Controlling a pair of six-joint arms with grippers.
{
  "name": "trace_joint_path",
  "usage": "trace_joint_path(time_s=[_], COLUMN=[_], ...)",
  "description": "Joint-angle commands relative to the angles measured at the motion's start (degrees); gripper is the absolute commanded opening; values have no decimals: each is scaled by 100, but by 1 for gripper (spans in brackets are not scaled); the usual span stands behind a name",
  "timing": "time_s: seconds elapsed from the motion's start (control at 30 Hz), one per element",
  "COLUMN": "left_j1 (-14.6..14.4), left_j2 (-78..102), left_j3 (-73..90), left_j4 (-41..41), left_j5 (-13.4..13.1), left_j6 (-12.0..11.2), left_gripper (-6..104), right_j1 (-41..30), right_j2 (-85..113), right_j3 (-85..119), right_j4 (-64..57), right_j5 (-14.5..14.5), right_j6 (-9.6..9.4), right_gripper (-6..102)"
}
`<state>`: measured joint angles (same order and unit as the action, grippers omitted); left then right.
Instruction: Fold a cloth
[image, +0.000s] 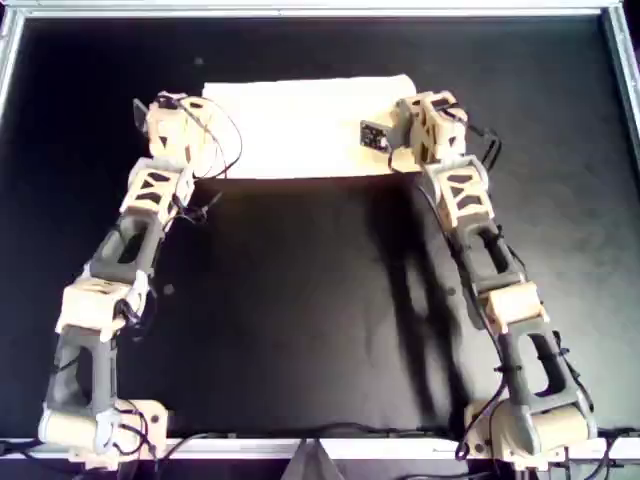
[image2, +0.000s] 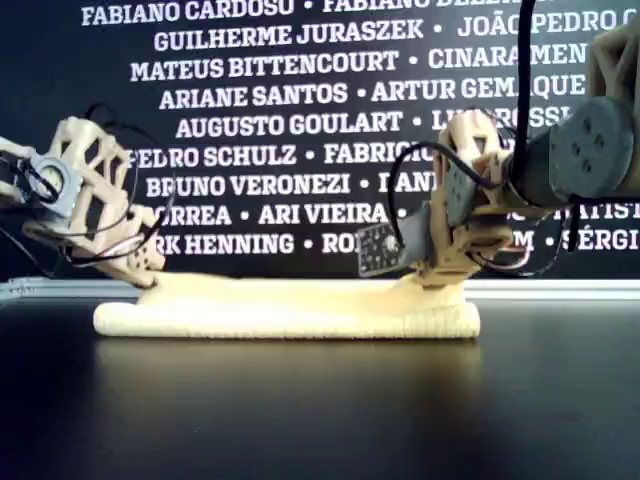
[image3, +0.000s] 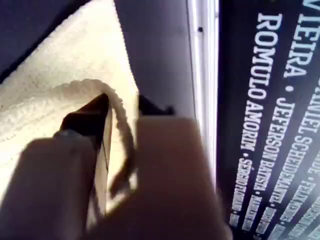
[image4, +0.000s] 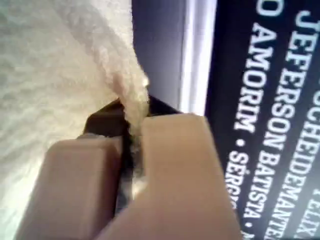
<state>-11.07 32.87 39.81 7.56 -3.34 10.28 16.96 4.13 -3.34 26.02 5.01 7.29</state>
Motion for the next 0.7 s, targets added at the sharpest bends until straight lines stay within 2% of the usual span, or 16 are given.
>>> trace_joint_path(time_s=[0.0,0.1,0.17,0.23,0.33,0.47,0.67], left_j1=[105,149,149,149,149,167,79], left_j2=[158,167,211,255,281,439,773], left_j3=[-369,-387,-387,-387,-334,-290,-132], left_j4=[-141,-141,-141,-141,-123,-18,97], left_j5=[-79,9,9,9,-79,-88,9], left_j6=[26,26,26,26,26,26,44], left_gripper=[42,57,62,65,66,66,66], right_j1=[-62,-70,-79,-70,-70,-88,-105], right_j2=[185,220,334,378,527,703,1424], right_j3=[-448,-448,-448,-457,-448,-439,-439], right_j4=[-308,-308,-308,-308,-211,18,1731], right_j5=[35,35,35,35,26,26,-62], right_j6=[-44,-44,26,-44,-62,-70,-62], right_gripper=[39,57,66,73,77,77,79])
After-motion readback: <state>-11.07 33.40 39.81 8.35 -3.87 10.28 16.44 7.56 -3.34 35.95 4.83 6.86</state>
